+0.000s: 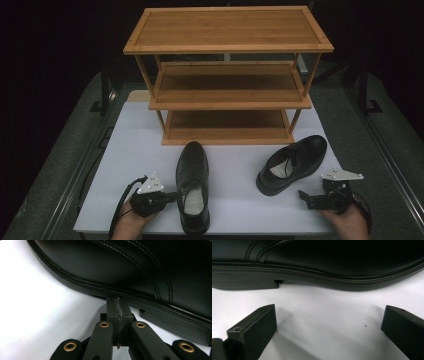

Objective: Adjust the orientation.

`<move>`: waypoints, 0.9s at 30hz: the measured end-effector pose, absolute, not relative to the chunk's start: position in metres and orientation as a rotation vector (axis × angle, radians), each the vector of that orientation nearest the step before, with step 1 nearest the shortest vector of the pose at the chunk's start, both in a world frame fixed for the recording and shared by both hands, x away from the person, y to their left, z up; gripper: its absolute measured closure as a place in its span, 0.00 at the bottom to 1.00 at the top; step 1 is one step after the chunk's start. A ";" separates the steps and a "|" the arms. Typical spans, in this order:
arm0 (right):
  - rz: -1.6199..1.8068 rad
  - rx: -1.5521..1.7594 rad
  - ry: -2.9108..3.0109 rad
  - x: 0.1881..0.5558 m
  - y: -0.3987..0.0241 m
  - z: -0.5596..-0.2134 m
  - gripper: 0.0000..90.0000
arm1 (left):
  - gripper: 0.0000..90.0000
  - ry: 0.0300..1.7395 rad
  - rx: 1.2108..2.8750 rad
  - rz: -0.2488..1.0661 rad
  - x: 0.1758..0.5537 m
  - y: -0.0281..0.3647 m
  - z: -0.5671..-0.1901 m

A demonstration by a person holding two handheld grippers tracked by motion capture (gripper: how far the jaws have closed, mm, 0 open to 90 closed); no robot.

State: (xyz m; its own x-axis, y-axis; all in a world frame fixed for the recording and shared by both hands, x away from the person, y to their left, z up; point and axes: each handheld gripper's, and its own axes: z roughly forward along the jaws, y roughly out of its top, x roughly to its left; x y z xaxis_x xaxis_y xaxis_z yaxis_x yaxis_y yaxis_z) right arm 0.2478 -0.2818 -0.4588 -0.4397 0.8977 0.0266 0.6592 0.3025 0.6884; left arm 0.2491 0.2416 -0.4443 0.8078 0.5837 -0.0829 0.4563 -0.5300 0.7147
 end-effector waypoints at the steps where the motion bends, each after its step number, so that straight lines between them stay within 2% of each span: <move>1: 0.905 1.396 2.212 0.248 -0.282 -0.459 0.00 | 1.00 0.762 2.223 0.211 0.251 0.240 -0.444; 27: 0.904 1.399 2.212 0.248 -0.282 -0.459 0.00 | 1.00 0.724 2.227 0.184 0.265 0.211 -0.445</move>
